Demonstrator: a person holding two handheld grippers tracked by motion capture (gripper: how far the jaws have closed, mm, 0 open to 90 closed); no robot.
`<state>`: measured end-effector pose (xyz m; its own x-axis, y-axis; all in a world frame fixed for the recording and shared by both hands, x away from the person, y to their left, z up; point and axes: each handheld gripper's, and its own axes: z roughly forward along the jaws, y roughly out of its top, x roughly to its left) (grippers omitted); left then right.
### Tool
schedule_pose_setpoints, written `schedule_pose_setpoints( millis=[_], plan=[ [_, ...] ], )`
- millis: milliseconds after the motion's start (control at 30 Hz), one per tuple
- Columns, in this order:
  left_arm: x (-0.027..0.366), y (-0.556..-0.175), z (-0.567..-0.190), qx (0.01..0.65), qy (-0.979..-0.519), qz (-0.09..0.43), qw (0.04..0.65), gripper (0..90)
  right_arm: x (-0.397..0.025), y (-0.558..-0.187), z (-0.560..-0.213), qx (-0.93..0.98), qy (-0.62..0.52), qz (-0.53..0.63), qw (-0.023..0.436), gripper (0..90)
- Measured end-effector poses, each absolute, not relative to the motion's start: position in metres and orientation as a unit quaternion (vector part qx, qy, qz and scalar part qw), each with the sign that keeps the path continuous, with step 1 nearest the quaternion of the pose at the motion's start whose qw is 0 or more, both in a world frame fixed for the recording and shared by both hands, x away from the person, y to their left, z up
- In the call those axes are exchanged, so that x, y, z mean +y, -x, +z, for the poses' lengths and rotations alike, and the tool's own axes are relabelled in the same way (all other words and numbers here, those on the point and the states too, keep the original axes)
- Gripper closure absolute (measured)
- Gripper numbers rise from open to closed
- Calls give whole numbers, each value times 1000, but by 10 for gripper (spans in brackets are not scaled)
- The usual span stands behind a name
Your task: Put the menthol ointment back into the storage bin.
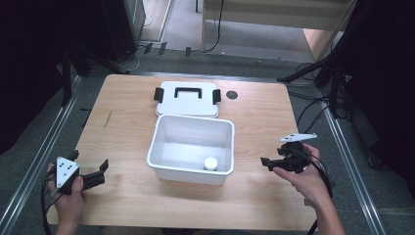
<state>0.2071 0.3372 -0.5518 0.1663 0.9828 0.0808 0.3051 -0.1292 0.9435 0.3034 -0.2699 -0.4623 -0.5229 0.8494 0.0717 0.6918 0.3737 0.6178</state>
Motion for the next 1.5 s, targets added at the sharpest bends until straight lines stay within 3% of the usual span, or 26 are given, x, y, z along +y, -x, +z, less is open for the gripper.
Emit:
schedule_pose_setpoints(
  millis=[267,1000,1500],
  plan=[
    [337,-207,-552,506,-636,401,423,0,-287,-292,-480,784,-498,332,164,132],
    [337,-207,-552,506,-636,402,422,0,-328,-264,-517,725,-526,367,249,120],
    [337,-207,-552,506,-636,404,420,0,-348,-242,-525,693,-538,396,271,128]
  ],
)
